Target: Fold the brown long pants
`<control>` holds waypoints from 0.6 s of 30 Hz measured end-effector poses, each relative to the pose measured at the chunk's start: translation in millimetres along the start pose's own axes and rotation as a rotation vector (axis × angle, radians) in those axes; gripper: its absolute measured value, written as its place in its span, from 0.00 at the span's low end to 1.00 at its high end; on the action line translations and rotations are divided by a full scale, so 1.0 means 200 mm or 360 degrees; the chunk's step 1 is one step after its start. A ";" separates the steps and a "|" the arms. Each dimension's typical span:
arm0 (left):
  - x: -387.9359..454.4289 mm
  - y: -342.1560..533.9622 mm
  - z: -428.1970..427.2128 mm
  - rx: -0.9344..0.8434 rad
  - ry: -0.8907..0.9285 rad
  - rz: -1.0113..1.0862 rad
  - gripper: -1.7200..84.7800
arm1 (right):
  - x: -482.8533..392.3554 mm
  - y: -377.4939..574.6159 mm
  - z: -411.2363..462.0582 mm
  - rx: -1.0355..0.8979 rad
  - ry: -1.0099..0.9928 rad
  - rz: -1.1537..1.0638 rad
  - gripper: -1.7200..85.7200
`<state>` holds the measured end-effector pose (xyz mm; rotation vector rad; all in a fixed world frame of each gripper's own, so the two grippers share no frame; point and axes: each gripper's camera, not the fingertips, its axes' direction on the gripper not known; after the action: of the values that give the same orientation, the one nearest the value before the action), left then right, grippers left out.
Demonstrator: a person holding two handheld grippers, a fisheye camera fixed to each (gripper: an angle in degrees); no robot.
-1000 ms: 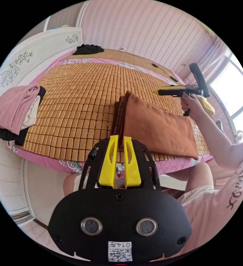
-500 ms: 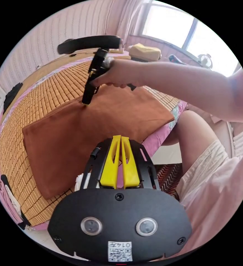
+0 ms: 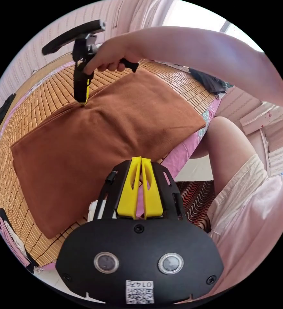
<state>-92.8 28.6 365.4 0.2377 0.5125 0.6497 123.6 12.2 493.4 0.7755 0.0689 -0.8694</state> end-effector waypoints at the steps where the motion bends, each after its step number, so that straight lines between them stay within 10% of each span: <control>1: -0.02 -0.01 -0.02 0.0015 0.0050 -0.0028 0.01 | 0.04 0.12 -0.09 0.0154 -0.0075 0.0085 0.02; 7: -0.21 -0.15 -0.14 0.0200 0.0175 -0.0030 0.03 | 0.11 1.16 -0.39 0.0647 -0.0099 0.0635 0.03; 18: -0.22 -1.23 0.11 0.0072 0.0412 0.0173 0.12 | 0.17 2.09 -0.22 0.0546 -0.0634 0.1226 0.22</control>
<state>15.8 -190.9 309.6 0.2261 0.7674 0.7807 452.7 182.7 694.3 0.8408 -0.7075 -0.2794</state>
